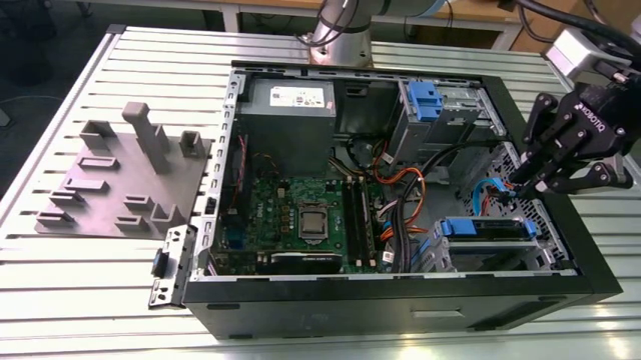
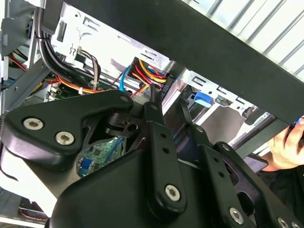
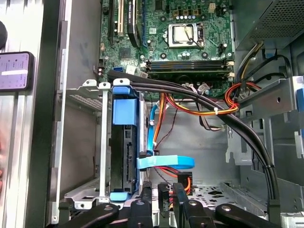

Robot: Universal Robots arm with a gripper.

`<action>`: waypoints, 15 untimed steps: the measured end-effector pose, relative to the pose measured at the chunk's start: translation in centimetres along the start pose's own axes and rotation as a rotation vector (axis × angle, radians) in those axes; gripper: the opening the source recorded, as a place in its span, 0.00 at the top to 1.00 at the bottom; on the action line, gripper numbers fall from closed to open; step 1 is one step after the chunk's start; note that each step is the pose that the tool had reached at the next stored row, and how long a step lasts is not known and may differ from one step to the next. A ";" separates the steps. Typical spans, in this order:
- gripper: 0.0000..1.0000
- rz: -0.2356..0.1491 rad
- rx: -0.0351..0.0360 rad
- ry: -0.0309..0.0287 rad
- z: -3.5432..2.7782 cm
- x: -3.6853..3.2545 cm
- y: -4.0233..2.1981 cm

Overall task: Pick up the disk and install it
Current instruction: 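Insert the first disk wire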

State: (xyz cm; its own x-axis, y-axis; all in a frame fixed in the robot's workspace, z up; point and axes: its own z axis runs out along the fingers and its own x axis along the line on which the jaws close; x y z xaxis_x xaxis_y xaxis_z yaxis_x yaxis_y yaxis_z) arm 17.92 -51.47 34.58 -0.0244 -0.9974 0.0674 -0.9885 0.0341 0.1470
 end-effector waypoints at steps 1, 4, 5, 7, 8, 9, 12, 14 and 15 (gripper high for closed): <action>0.69 0.000 -0.0001 0.0004 0.04 -0.05 -0.03; 0.69 0.000 -0.0002 0.0015 0.18 -0.16 -0.09; 0.69 0.000 -0.0002 0.0018 0.21 -0.18 -0.10; 0.70 0.001 -0.0001 0.0050 0.22 -0.21 -0.12; 0.76 0.001 -0.0001 0.0071 0.22 -0.21 -0.12; 0.76 0.001 0.0000 0.0088 0.23 -0.22 -0.12; 0.84 0.002 0.0001 0.0127 0.22 -0.22 -0.12; 0.84 0.002 0.0001 0.0133 0.22 -0.21 -0.12; 0.84 0.002 0.0000 0.0131 0.23 -0.22 -0.12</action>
State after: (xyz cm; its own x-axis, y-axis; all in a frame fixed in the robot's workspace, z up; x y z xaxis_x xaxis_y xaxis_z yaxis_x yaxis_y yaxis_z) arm 18.01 -51.27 34.33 -0.0243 -0.9964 0.0806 -0.9885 0.0360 0.1468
